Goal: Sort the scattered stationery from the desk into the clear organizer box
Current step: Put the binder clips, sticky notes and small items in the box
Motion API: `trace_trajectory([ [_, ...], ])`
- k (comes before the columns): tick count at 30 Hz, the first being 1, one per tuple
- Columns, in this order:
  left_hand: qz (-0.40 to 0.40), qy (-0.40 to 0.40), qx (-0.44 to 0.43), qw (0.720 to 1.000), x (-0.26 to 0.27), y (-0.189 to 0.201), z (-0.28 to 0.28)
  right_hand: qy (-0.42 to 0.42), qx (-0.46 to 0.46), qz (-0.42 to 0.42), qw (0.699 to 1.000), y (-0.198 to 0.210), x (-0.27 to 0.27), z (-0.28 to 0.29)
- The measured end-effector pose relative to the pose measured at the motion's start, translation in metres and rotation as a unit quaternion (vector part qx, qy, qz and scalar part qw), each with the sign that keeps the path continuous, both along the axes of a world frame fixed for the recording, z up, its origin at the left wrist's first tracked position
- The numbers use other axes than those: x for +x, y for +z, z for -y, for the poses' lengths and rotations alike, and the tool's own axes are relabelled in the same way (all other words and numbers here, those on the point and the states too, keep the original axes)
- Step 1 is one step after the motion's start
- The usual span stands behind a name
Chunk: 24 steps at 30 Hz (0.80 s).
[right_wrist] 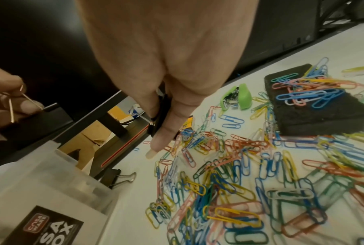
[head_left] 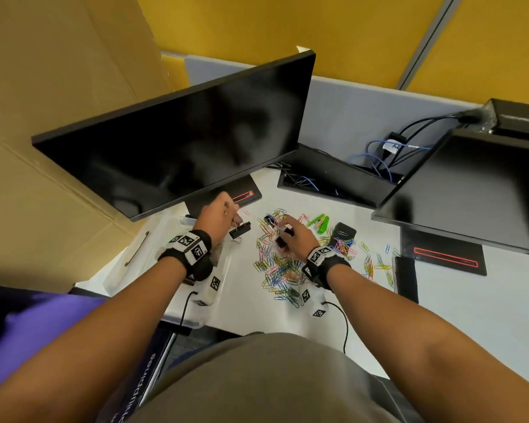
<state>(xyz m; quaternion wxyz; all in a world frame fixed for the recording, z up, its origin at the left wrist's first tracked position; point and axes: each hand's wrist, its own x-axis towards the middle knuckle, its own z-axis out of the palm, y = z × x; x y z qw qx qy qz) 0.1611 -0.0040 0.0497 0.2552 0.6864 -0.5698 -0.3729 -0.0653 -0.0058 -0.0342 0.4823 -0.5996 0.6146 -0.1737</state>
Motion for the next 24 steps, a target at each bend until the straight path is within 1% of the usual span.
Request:
trace_trajectory([
  [3,-0.010,0.040,-0.022,0.999,0.012,0.002,-0.003,0.034,-0.007,-0.004,0.999,0.016,0.012,0.001],
  [7,0.010,0.090,-0.047,0.995,0.030,0.006,-0.007,0.059,-0.047,-0.029,0.997,0.030,0.031,0.007],
  [11,0.033,0.122,-0.071,0.989,0.046,0.012,-0.017,0.050,-0.054,-0.004,0.997,0.040,0.054,0.012],
  [15,0.022,0.130,-0.056,0.990,0.057,0.007,-0.025,0.061,-0.102,-0.018,0.993,0.051,0.071,0.015],
  [18,0.033,0.129,-0.028,0.991,0.058,0.004,-0.029,0.074,-0.108,0.001,0.991,0.055,0.081,0.016],
  [22,0.093,0.097,0.008,0.991,0.058,-0.005,-0.027,0.085,-0.112,0.032,0.990,0.066,0.090,0.017],
  [24,0.132,0.077,0.024,0.988,0.057,-0.010,-0.025,0.094,-0.118,0.030,0.988,0.070,0.093,0.019],
])
